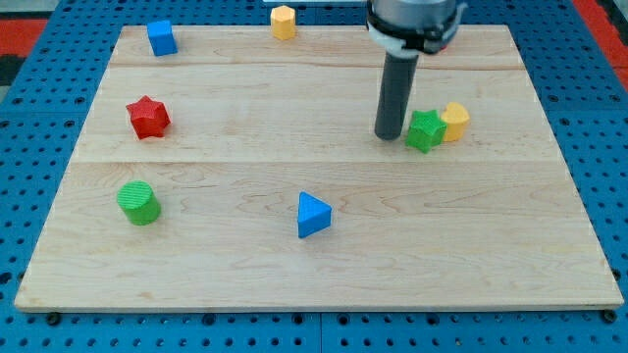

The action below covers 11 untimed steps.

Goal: Move green star slightly down

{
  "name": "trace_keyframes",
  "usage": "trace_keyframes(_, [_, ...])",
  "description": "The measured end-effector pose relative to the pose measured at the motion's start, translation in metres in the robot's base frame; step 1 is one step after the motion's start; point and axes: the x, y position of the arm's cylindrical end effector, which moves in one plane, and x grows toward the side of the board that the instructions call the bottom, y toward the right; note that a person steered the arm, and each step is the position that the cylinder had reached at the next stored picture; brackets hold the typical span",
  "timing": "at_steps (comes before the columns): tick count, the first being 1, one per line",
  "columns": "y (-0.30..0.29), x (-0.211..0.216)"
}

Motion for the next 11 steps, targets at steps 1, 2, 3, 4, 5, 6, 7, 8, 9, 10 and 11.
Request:
trace_keyframes(1, [-0.044, -0.019])
trace_keyframes(2, [0.052, -0.056])
trace_keyframes(3, [0.052, -0.03])
trace_keyframes(4, [0.018, -0.001])
trace_keyframes(5, [0.024, 0.013])
trace_keyframes(6, [0.024, -0.026])
trace_keyframes(7, [0.044, 0.005])
trace_keyframes(8, [0.071, 0.044])
trace_keyframes(9, [0.088, 0.071])
trace_keyframes(10, [0.057, 0.086])
trace_keyframes(11, [0.035, 0.092])
